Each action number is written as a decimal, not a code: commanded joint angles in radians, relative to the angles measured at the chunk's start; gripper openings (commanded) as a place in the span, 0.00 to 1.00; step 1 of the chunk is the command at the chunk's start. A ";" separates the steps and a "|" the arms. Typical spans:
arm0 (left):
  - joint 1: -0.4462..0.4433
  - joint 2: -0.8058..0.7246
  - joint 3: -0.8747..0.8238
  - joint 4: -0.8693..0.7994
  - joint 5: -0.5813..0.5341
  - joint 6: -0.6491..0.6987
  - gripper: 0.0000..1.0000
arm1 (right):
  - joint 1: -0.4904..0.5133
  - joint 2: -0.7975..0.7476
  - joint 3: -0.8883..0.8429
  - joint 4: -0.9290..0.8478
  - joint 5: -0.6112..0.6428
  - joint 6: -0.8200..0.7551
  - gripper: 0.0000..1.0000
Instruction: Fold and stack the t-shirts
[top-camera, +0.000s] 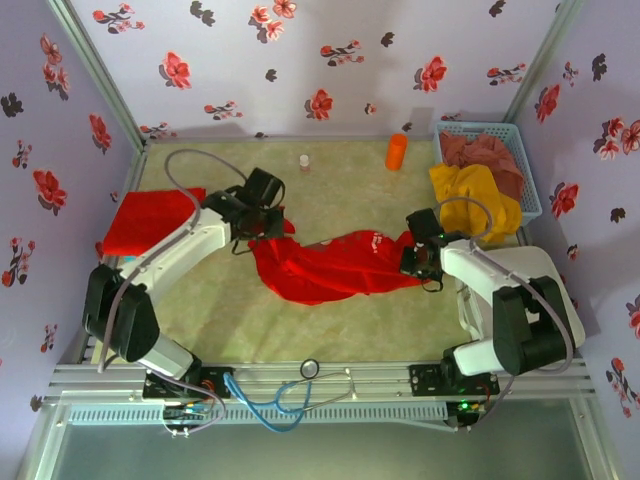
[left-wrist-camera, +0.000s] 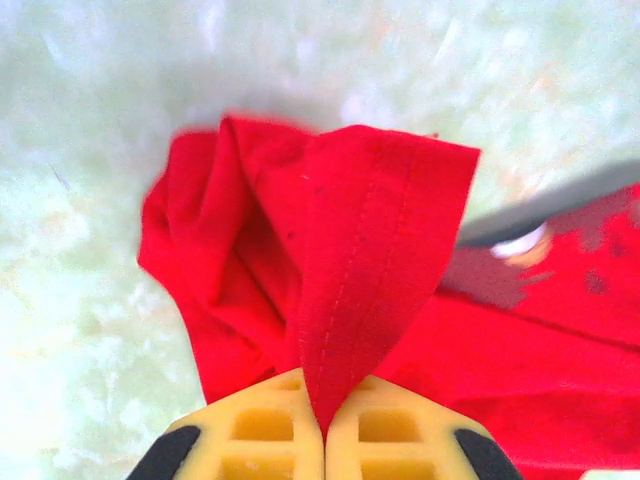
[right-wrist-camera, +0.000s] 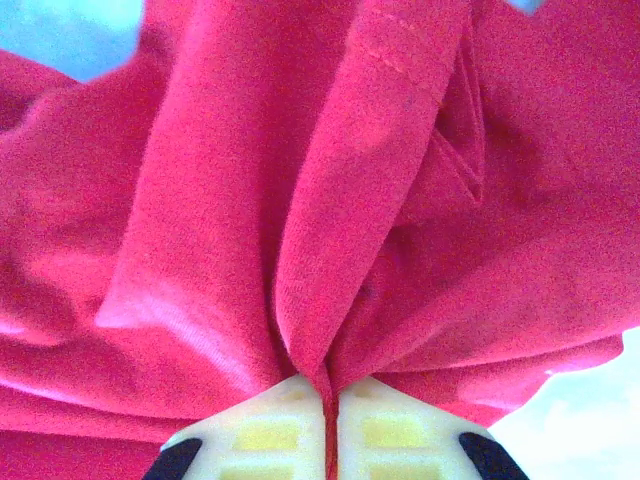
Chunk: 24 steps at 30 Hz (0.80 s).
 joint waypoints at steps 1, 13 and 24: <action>0.036 -0.012 0.147 -0.002 -0.038 0.044 0.00 | -0.007 0.013 0.086 0.040 0.020 0.012 0.10; 0.198 0.253 0.635 -0.134 -0.170 0.170 0.00 | -0.008 0.024 0.202 0.035 -0.023 0.018 0.94; 0.388 0.537 0.772 -0.096 -0.101 0.190 0.08 | -0.009 -0.008 0.166 0.019 -0.022 0.001 0.99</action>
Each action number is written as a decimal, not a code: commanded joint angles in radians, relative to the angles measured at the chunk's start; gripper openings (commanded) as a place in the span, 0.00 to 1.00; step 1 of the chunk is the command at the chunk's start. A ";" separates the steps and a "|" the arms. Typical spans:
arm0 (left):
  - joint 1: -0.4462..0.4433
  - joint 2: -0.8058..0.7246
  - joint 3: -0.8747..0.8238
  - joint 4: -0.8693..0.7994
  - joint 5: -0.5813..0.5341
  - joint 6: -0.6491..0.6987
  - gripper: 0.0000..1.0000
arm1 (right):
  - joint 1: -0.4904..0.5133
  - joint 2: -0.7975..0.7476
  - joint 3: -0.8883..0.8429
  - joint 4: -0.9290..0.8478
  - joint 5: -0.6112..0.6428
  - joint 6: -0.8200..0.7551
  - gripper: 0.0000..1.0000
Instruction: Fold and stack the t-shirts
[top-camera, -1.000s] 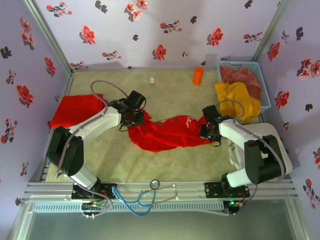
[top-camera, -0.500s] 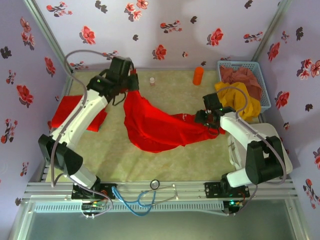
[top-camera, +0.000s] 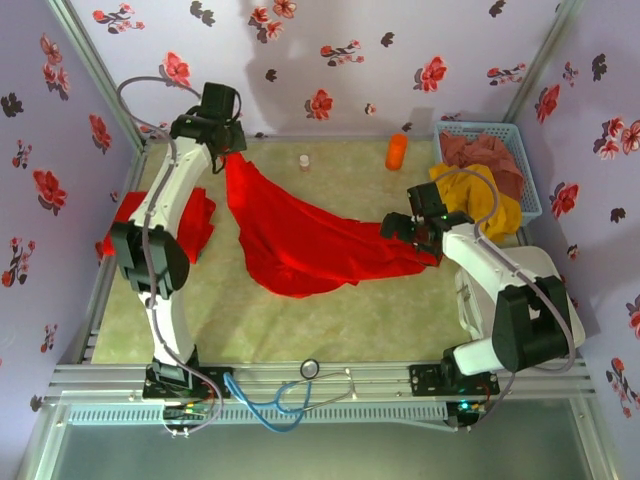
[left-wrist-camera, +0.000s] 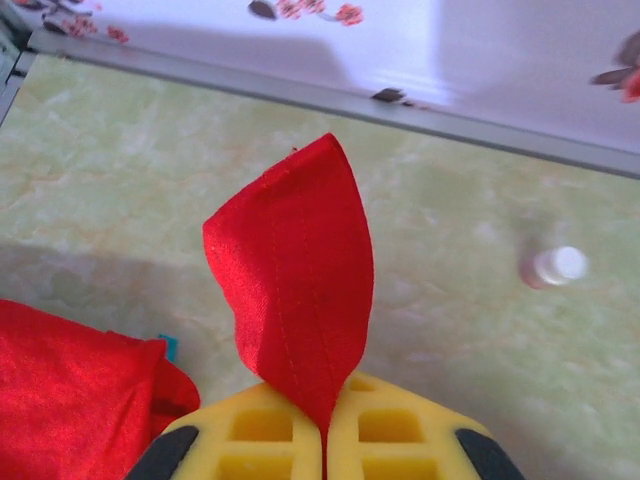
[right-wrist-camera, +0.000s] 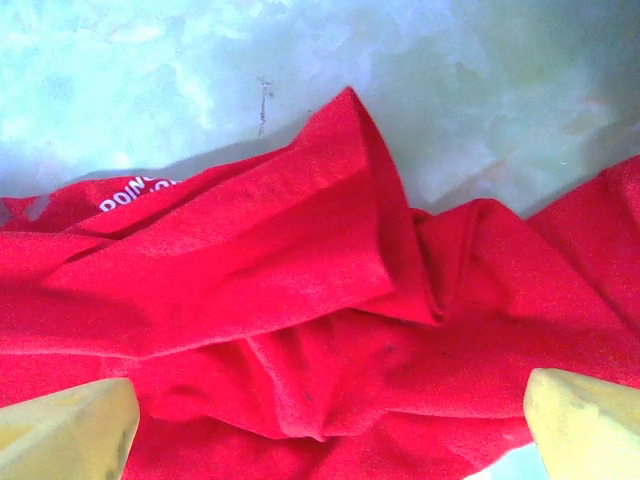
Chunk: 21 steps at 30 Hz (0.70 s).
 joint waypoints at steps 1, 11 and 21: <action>0.050 0.086 0.040 0.024 0.024 0.027 0.11 | -0.004 -0.024 -0.017 -0.029 0.005 -0.019 0.99; 0.081 0.026 -0.208 0.120 0.129 -0.008 0.47 | -0.010 0.012 -0.039 0.062 0.016 0.010 0.67; 0.026 -0.309 -0.662 0.117 0.215 -0.032 0.57 | -0.040 0.234 0.054 0.124 -0.035 -0.005 0.46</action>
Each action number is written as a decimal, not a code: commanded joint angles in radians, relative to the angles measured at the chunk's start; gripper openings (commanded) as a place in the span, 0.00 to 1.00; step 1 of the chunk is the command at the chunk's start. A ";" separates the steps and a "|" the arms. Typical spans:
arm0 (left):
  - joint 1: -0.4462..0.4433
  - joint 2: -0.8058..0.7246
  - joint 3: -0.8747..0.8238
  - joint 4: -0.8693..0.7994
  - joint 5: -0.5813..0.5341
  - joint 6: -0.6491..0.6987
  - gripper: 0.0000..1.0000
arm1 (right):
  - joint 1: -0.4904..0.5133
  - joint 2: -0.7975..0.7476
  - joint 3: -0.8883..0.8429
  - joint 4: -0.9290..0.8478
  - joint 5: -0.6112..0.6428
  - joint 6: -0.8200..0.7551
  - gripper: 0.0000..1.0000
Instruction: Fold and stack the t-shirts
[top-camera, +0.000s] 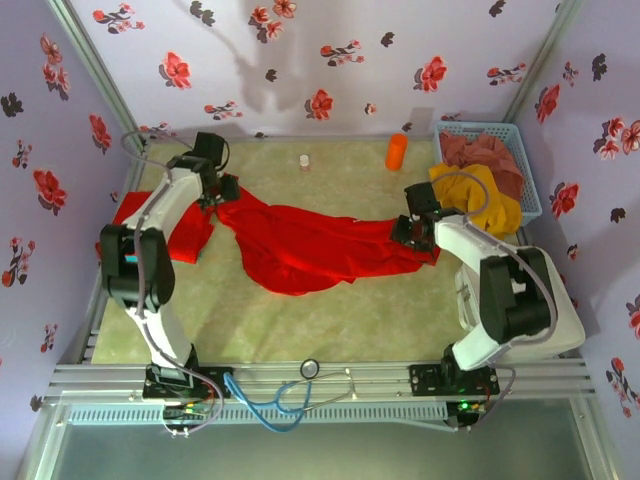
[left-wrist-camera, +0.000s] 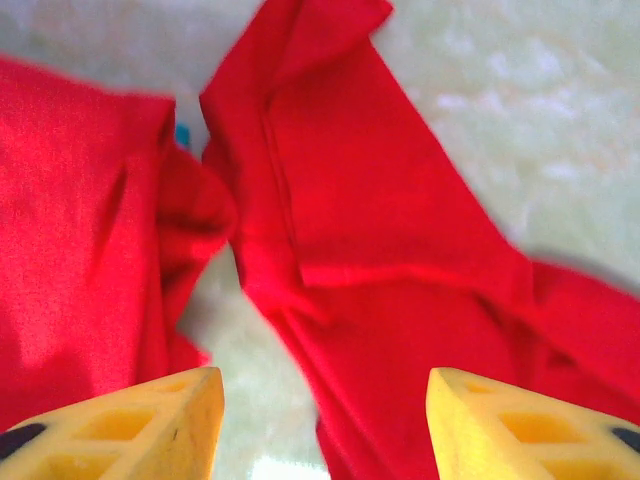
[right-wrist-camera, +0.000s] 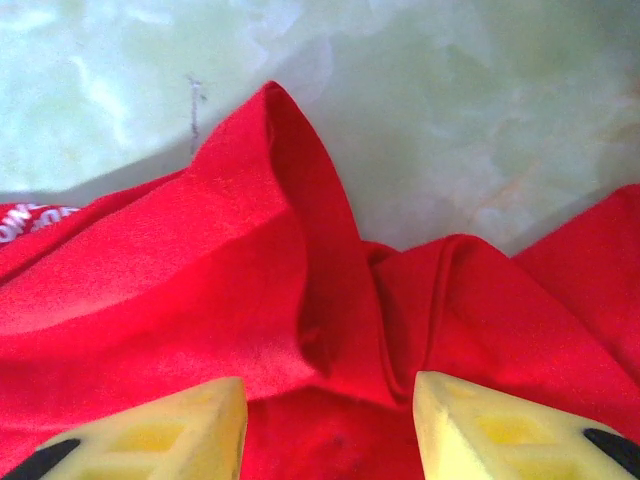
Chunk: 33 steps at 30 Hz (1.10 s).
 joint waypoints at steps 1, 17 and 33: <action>-0.026 -0.116 -0.115 -0.019 0.063 -0.022 0.57 | -0.005 0.048 0.032 0.051 -0.038 -0.007 0.46; -0.218 -0.375 -0.571 0.004 0.089 -0.188 0.57 | -0.004 0.048 0.133 0.038 -0.045 -0.008 0.03; -0.308 -0.365 -0.689 0.056 0.090 -0.273 0.56 | -0.120 0.240 0.534 0.187 0.065 0.115 0.00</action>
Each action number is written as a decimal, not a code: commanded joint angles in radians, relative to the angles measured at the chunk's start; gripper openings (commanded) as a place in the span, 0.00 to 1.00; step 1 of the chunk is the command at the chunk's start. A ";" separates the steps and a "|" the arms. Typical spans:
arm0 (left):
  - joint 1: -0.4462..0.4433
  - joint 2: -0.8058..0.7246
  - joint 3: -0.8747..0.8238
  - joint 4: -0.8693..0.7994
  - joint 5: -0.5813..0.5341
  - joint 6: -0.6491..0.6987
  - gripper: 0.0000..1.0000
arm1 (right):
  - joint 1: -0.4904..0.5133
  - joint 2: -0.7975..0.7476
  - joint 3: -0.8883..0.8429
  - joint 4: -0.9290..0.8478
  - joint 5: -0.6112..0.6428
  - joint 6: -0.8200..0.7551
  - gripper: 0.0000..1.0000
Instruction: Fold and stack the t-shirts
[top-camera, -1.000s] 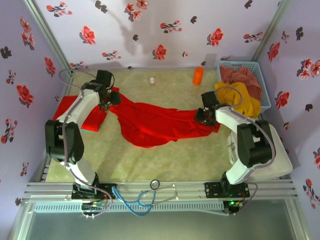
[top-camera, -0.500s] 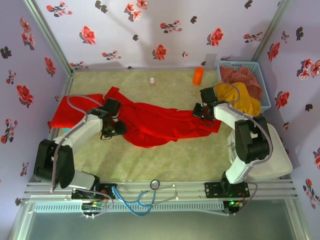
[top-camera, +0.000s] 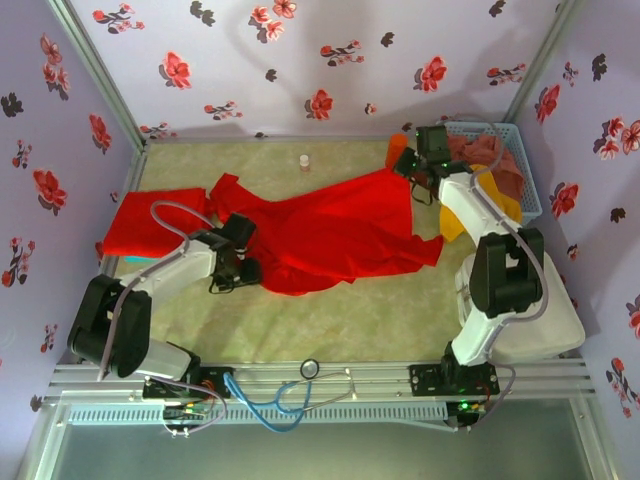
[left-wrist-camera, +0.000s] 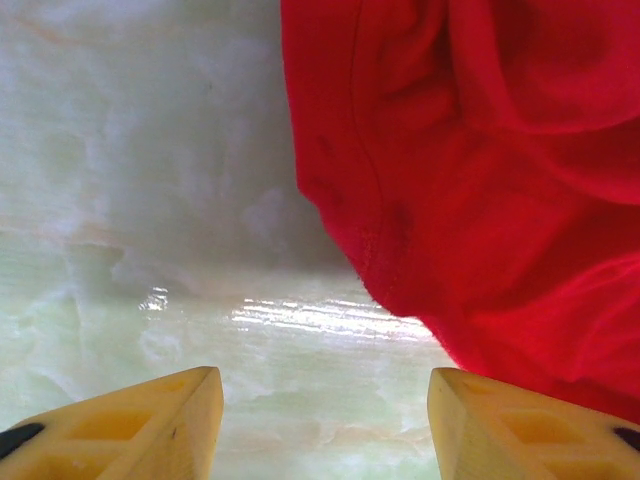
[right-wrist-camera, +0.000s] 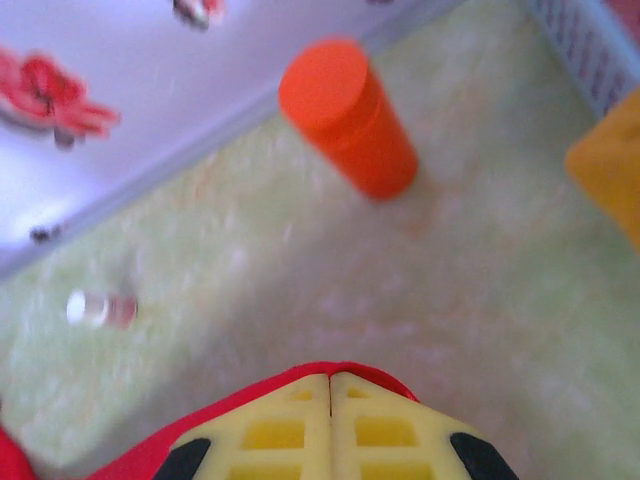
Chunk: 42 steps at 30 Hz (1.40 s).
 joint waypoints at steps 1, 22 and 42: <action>-0.021 -0.023 -0.050 0.015 0.010 -0.057 0.56 | -0.045 0.098 0.079 0.081 0.071 0.069 0.00; -0.183 -0.011 -0.047 0.179 0.043 -0.213 0.66 | 0.003 0.014 -0.037 -0.016 -0.075 -0.025 0.99; -0.215 0.186 0.146 0.071 -0.086 -0.103 0.00 | 0.111 -0.151 -0.469 -0.039 -0.132 -0.029 0.99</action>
